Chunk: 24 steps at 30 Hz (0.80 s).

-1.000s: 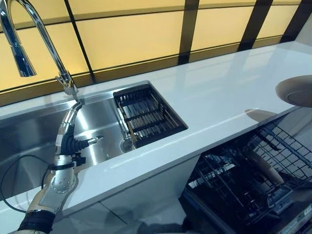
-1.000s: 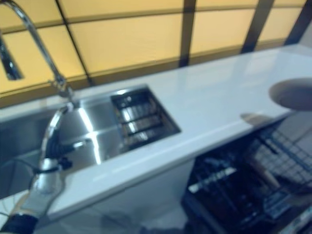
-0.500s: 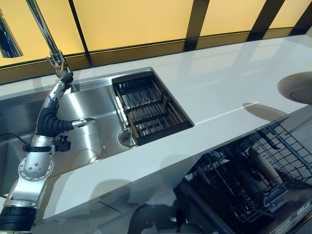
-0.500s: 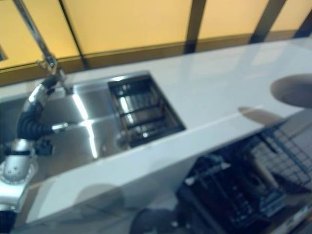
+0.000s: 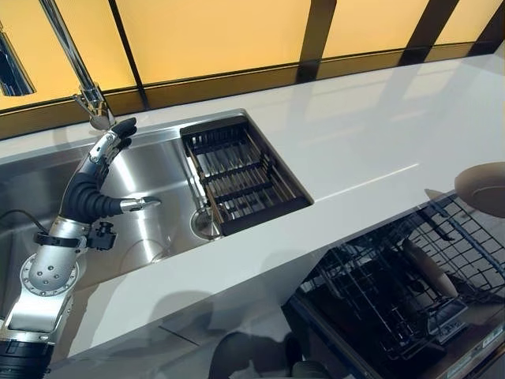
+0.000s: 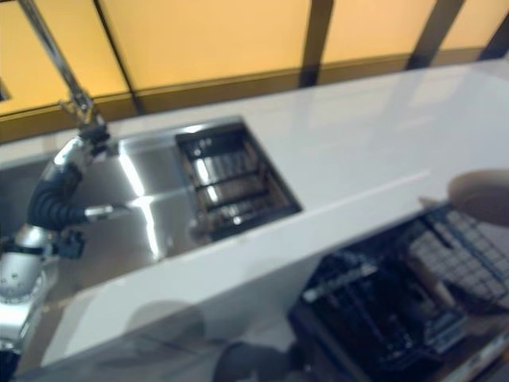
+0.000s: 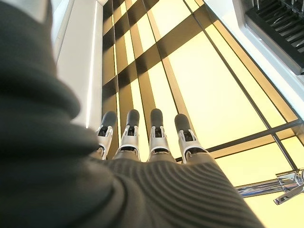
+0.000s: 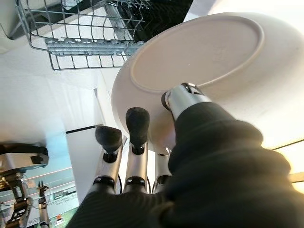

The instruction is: Take plates into dishwasher

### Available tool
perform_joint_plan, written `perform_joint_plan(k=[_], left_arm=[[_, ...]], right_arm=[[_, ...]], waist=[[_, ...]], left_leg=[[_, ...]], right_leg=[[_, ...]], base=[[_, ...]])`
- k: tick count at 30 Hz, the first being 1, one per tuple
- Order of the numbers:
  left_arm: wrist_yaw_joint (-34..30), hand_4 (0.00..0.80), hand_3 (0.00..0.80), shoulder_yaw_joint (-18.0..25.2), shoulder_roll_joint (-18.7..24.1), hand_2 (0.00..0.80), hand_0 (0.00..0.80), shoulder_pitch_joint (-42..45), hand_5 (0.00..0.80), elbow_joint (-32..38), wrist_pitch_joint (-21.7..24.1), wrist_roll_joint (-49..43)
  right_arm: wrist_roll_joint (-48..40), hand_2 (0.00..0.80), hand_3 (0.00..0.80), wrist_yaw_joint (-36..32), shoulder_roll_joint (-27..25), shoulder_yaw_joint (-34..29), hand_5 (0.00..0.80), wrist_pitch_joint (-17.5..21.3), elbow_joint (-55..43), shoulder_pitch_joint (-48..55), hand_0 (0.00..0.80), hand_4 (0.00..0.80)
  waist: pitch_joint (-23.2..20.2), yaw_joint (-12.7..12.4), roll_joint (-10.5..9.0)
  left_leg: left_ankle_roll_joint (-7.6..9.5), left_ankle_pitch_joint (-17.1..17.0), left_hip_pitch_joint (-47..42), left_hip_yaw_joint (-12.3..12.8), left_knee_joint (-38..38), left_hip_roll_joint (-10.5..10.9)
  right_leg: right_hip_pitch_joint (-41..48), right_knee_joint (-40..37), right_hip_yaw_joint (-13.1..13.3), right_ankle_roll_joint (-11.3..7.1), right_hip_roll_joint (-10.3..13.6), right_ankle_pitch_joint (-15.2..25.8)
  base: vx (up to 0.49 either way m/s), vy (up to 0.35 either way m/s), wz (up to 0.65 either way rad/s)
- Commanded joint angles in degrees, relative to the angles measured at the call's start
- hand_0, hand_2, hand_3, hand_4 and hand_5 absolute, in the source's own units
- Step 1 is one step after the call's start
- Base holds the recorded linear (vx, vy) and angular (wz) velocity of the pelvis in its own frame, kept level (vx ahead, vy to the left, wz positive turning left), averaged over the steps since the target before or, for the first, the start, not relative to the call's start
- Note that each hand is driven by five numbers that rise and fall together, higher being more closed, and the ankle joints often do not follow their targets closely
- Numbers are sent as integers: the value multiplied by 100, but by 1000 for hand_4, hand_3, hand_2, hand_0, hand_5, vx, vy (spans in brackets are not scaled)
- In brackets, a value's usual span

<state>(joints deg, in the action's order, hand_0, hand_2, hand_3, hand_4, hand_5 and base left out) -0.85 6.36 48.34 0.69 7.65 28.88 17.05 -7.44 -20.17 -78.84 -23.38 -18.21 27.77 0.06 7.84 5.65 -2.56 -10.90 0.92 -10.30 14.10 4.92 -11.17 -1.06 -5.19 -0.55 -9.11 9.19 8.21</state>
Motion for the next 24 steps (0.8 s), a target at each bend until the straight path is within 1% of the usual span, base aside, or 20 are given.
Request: perform_joint_plan(k=[1, 6, 9, 12, 14, 16, 18, 19, 20, 21, 22, 23, 24], left_arm=[[89, 0, 0, 8, 472, 0, 0, -327, 0, 103, 29, 157], [92, 0, 0, -135, 431, 0, 0, -422, 0, -5, -77, 103], [181, 0, 0, -179, 440, 0, 0, -438, 0, -46, -140, 83], [256, 0, 0, -208, 441, 0, 0, -498, 0, -158, -88, 119], [301, 0, 0, -220, 407, 0, 0, -535, 0, -171, -91, 98], [359, 0, 0, -248, 395, 0, 0, -631, 0, -225, -54, 156], [397, 0, 0, -240, 312, 0, 0, -679, 0, -240, -27, 139], [473, 0, 0, -325, 238, 0, 0, -778, 0, -179, -66, 103], [594, 0, 0, -413, 195, 0, 0, -886, 0, -134, -164, 59], [723, 0, 0, -430, 199, 0, 0, -964, 0, -143, -318, -1], [868, 0, 0, -441, 195, 0, 0, -966, 0, -242, -360, -130], [988, 0, 0, -388, 161, 0, 0, -976, 0, -277, -447, -347], [1013, 0, 0, -308, 171, 0, 0, -937, 0, -302, -467, -396]], right_arm=[[-29, 800, 800, -221, -324, -298, 800, -190, 263, -241, 800, 800], [9, 800, 800, -434, -198, -261, 800, -261, 340, -171, 800, 800], [55, 800, 800, -640, -118, -247, 800, -237, 337, -54, 800, 800], [85, 800, 800, -714, -5, -243, 800, -162, 244, 17, 800, 800], [115, 800, 800, -728, 18, -224, 800, -201, 167, -33, 800, 800], [142, 800, 800, -796, -82, -201, 800, -276, 208, -197, 800, 800], [119, 800, 800, -842, -192, -191, 800, -380, 197, -291, 800, 800], [9, 800, 800, -771, -230, -156, 800, -496, 160, -283, 800, 800], [-123, 800, 800, -621, -107, -150, 800, -491, 120, -167, 800, 800], [-107, 800, 800, -540, 120, -73, 800, -439, 38, -142, 800, 800], [-32, 800, 800, -542, 325, 31, 800, -323, -40, -209, 800, 800], [3, 800, 800, -529, 494, 215, 800, -466, -281, -395, 800, 800], [35, 800, 800, -605, 504, 265, 800, -618, -437, -484, 800, 800]], waist=[[-165, 130, -260], [-138, 237, -245], [-121, 320, -220], [-103, 367, -196], [-104, 387, -188], [-89, 422, -178], [-9, 453, -189], [114, 458, -238], [226, 469, -318], [285, 432, -402], [334, 411, -453], [389, 364, -422], [367, 337, -406]], left_leg=[[240, -112, -10, -238, 8, -125], [250, -95, -46, -130, 8, -119], [253, -87, -71, -64, 8, -119], [257, -85, -93, -9, 8, -119], [264, -69, -136, 21, 8, -111], [288, -1, -282, 117, 8, -85], [326, 105, -285, 151, -297, -38], [390, 310, -42, 71, -847, 60], [452, 516, 198, -35, -1267, 124], [478, 576, 230, 11, -1312, 172], [448, 552, 136, 126, -1197, 211], [488, 457, 16, 204, -940, 214], [537, 352, 33, 236, -816, 231]], right_leg=[[374, 19, -136, -321, 273, -93], [333, 19, -28, -322, 258, -68], [317, 19, 25, -325, 259, -59], [306, 19, 54, -327, 265, -49], [312, 19, 56, -305, 264, -50], [334, 20, 37, -253, 286, -28], [284, 231, 78, -192, 293, -68], [172, 490, 159, -160, 339, -91], [80, 530, 212, -196, 435, -9], [39, 284, 139, -340, 598, 344], [-113, 95, -62, -451, 747, 729], [-232, 251, -211, -499, 703, 716], [-244, 556, -198, -480, 623, 577]], base=[[0, 0, 0], [-1, 6, 0], [-7, 22, -3], [-25, 36, -10], [-51, 74, -8], [-78, 121, -4], [-96, 90, -7], [-108, 39, -17], [-109, -42, -20], [-91, -93, -18], [-171, -72, -21], [-245, -13, -33], [-378, 34, -45]])
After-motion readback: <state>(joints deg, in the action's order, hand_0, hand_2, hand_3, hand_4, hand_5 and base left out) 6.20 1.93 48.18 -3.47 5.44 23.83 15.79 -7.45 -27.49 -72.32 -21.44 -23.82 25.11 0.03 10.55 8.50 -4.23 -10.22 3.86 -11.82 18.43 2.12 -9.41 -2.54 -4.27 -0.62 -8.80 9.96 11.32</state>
